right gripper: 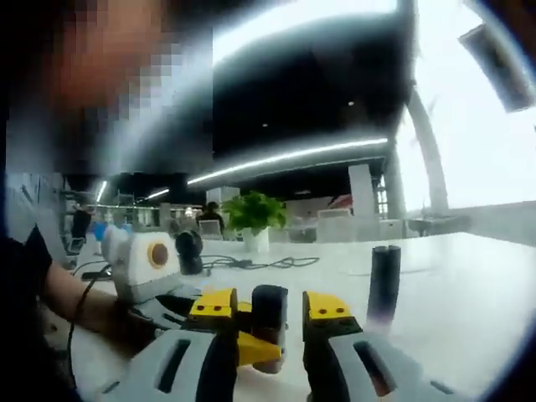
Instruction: Pick up cosmetic bottle twist off cap place on table pick up cap screw tight cap place on table
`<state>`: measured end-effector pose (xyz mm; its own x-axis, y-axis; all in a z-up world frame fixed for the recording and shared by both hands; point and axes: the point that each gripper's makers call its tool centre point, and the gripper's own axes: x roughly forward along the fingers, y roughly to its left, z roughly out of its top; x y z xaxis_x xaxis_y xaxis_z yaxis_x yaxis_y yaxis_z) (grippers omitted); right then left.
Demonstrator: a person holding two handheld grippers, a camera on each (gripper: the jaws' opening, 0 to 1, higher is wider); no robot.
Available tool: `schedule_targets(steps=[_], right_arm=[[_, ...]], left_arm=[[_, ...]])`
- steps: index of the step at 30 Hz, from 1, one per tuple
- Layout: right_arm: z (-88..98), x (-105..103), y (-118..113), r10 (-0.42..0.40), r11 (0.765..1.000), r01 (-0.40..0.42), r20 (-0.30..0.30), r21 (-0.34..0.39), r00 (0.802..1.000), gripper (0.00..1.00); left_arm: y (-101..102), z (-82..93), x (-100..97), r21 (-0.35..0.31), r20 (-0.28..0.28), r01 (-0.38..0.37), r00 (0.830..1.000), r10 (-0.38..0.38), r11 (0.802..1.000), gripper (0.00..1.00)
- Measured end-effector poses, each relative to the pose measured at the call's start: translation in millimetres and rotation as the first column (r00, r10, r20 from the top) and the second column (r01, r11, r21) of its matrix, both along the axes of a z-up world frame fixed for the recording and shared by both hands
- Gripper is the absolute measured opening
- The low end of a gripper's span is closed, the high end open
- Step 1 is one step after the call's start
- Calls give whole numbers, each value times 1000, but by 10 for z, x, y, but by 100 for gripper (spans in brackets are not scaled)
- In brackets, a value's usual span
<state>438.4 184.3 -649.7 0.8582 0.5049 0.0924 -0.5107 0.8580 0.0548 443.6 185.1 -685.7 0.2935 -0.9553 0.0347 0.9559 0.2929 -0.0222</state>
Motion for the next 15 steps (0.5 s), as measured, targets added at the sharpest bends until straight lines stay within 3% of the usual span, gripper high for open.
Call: schedule_targets(steps=[1,3,7,9,10,13,15], right_arm=[[12,-13,-26,33,999,-33,-16,30,999,25],[141,-91,-43,150,982,-150,11,115,989,25],[229,-157,-173,287,950,-288,30,119,958,24],[237,-163,-210,350,932,-350,15,99,937,23],[248,-158,-222,368,927,-368,18,75,930,23],[216,-127,-172,427,904,-427,-5,-19,904,22],[216,-170,-71,500,865,-500,-21,-34,866,22]], left_arm=[[-6,3,-16,-3,-1,10,1000,-10,1000,8],[-15,18,-45,-10,1,27,1000,-27,1000,8],[3,107,-80,-57,7,54,999,-54,997,8],[22,158,-66,-92,-6,61,998,-62,994,8],[21,202,-76,-115,14,77,997,-76,990,8],[29,257,-112,-150,-1,101,995,-102,984,8],[7,267,-178,-165,-34,129,990,-136,978,8]])
